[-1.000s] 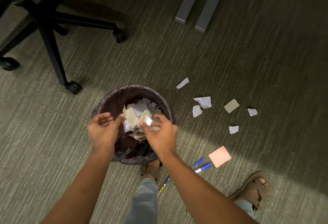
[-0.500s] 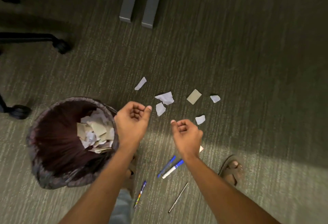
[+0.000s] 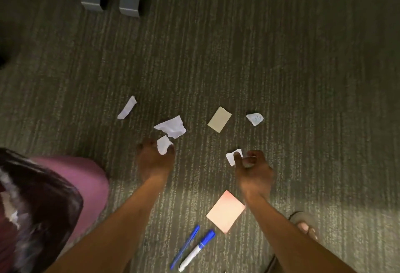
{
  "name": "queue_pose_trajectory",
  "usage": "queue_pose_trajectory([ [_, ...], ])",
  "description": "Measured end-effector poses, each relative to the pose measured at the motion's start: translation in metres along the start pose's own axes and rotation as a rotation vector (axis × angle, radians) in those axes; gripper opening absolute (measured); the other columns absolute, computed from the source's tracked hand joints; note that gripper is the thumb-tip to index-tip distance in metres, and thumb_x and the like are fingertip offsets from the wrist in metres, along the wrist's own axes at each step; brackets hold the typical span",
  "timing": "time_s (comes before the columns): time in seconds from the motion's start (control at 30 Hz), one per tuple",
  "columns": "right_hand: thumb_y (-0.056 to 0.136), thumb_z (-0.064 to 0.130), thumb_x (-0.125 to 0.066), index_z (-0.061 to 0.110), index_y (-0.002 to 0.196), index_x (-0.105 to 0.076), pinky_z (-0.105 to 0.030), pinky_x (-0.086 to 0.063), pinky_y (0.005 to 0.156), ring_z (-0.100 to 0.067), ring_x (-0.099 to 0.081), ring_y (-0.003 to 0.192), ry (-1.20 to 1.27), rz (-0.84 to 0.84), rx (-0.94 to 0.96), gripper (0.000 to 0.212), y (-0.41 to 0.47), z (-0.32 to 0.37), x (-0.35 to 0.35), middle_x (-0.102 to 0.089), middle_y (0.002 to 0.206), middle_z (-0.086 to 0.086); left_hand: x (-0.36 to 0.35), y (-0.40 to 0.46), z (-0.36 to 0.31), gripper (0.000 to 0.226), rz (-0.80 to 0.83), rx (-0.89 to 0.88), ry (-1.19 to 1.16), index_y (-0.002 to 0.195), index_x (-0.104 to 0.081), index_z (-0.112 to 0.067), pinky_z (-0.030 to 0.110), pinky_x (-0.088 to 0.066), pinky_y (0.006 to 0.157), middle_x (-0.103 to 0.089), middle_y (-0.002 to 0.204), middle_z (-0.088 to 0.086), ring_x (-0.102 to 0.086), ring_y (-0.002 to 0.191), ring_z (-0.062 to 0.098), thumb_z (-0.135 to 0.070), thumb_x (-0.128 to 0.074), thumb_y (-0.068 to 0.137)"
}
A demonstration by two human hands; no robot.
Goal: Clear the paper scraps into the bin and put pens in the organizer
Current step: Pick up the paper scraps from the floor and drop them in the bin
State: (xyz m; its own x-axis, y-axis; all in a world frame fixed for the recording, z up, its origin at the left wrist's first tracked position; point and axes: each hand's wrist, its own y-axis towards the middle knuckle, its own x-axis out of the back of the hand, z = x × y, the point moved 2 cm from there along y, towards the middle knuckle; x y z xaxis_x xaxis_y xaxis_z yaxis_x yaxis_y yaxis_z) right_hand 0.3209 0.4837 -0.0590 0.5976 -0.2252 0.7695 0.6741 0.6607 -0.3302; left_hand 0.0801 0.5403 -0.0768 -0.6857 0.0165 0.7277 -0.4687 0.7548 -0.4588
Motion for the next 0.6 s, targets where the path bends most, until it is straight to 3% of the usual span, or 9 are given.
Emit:
queue_pose_trajectory([
  [0.1,0.077,0.044,-0.076,0.019,0.093,-0.057,-0.030,-0.046,0.065,-0.027,-0.068,0.082,-0.036,0.028,0.010,0.035,0.024,-0.014,-0.023,-0.072,0.085,-0.002,-0.021,0.021,0.014,0.063,-0.061,-0.067,0.087,0.128,-0.045,0.003,0.044,-0.042,0.094,-0.055,0.125,0.025,-0.049,0.117,0.041,-0.031,-0.072,0.082],
  [0.23,0.077,0.029,-0.079,0.004,0.094,-0.062,-0.036,-0.050,0.072,-0.036,-0.068,0.084,-0.107,0.052,0.079,0.035,0.038,-0.024,-0.042,-0.072,0.093,-0.018,-0.034,0.034,0.027,0.043,-0.055,-0.151,0.151,0.122,-0.058,-0.001,0.043,-0.043,0.097,-0.064,0.119,0.024,-0.056,0.112,0.042,-0.014,-0.068,0.083],
  [0.33,0.080,0.022,-0.075,0.006,0.097,-0.063,-0.030,-0.045,0.068,-0.036,-0.070,0.085,-0.119,0.067,0.042,0.027,0.043,-0.029,-0.047,-0.074,0.093,-0.018,-0.036,0.034,0.030,0.036,-0.097,-0.155,0.055,0.114,-0.065,-0.005,0.043,-0.049,0.093,-0.069,0.112,0.019,-0.063,0.103,0.038,-0.005,-0.067,0.079],
  [0.4,0.083,0.018,-0.072,0.007,0.098,-0.068,-0.025,-0.038,0.065,-0.033,-0.069,0.086,-0.138,0.144,0.058,0.020,0.046,-0.031,-0.051,-0.074,0.095,-0.016,-0.037,0.036,0.030,0.024,-0.116,-0.135,0.062,0.103,-0.068,-0.002,0.040,-0.049,0.082,-0.071,0.101,0.022,-0.065,0.094,0.040,-0.004,-0.066,0.079],
  [0.5,0.086,0.016,-0.069,0.008,0.094,-0.073,-0.023,-0.038,0.064,-0.028,-0.069,0.084,-0.080,0.216,0.050,0.012,0.049,-0.030,-0.050,-0.075,0.095,-0.014,-0.037,0.036,0.028,0.007,-0.084,-0.120,0.093,0.078,-0.070,0.003,0.031,-0.038,0.066,-0.070,0.077,0.027,-0.066,0.075,0.040,0.003,-0.064,0.077],
  [0.6,0.089,0.014,-0.065,0.008,0.089,-0.074,-0.021,-0.038,0.061,-0.020,-0.064,0.077,-0.014,0.241,0.062,0.010,0.048,-0.021,-0.044,-0.074,0.088,-0.010,-0.031,0.033,0.024,0.013,-0.027,-0.145,0.021,0.064,-0.064,-0.007,0.025,-0.033,0.064,-0.063,0.060,0.012,-0.058,0.059,0.027,0.000,-0.066,0.076],
])
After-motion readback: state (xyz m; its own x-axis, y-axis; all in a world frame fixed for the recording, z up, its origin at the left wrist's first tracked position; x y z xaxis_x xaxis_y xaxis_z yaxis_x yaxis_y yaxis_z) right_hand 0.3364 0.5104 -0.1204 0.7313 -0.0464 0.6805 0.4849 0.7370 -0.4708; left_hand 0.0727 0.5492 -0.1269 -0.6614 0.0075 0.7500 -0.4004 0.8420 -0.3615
